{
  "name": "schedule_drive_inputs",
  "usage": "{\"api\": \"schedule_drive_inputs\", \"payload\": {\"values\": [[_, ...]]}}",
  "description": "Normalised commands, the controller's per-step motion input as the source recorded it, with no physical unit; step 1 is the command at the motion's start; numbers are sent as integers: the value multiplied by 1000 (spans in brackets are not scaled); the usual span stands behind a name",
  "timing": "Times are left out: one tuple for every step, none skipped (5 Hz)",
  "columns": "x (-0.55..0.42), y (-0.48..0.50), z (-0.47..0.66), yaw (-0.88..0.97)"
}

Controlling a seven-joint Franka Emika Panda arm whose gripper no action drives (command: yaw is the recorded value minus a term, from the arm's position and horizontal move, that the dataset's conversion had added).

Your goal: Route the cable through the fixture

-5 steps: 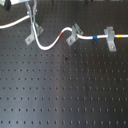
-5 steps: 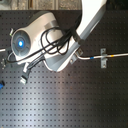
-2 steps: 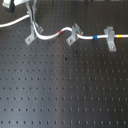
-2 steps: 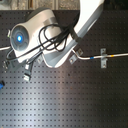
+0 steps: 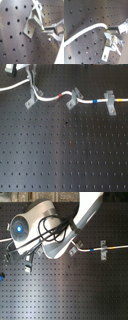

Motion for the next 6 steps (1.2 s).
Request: {"api": "schedule_drive_inputs", "payload": {"values": [[-96,-56,80,-186],[1,0,47,-91],[313,201,145,0],[368,237,145,0],[43,-23,0,34],[-109,-72,1,137]]}}
